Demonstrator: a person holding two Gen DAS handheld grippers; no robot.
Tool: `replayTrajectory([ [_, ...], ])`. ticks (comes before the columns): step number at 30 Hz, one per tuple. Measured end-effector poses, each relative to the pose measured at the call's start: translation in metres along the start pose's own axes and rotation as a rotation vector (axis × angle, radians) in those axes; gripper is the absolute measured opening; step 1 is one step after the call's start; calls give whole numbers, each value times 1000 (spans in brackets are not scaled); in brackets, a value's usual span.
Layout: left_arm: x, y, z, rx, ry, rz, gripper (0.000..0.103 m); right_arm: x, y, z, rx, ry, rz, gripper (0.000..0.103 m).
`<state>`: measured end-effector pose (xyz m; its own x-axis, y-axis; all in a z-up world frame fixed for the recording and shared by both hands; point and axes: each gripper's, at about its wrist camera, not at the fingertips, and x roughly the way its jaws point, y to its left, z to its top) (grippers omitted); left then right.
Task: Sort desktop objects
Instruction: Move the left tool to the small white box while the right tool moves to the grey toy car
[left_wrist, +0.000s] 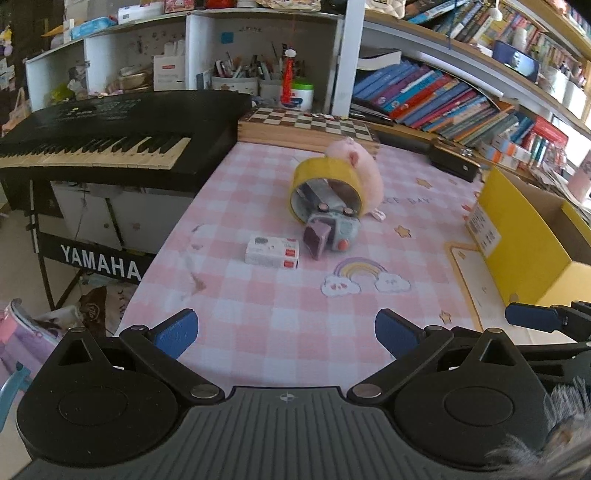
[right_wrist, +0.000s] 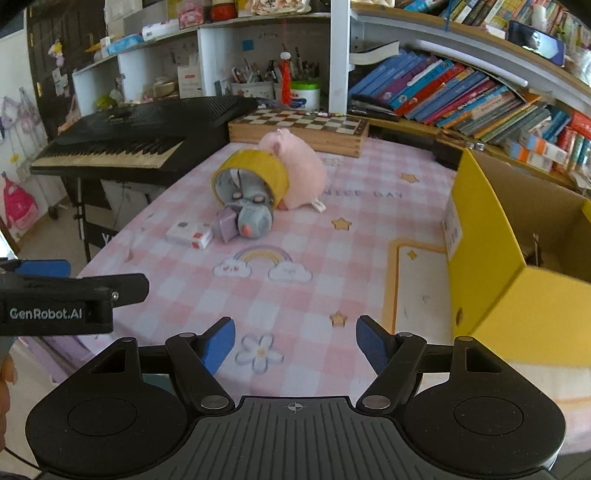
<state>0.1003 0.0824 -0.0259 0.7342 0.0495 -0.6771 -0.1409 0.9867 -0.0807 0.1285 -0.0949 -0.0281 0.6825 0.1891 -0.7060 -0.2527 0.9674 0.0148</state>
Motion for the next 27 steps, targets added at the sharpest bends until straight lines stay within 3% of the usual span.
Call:
replayTrajectory([
  [13,50,-1,26,-66,29,63,103,50,-21,34,-39,29,74,74],
  [19,87,0,29,2,38,138,100,66,-22,46,-59,39,105,74],
  [23,109,2,33,41,55,131,84,75,-21,50,-82,48,119,74],
  [27,125,-1,37,69,66,97,78,82,-20,56,-80,55,129,74],
])
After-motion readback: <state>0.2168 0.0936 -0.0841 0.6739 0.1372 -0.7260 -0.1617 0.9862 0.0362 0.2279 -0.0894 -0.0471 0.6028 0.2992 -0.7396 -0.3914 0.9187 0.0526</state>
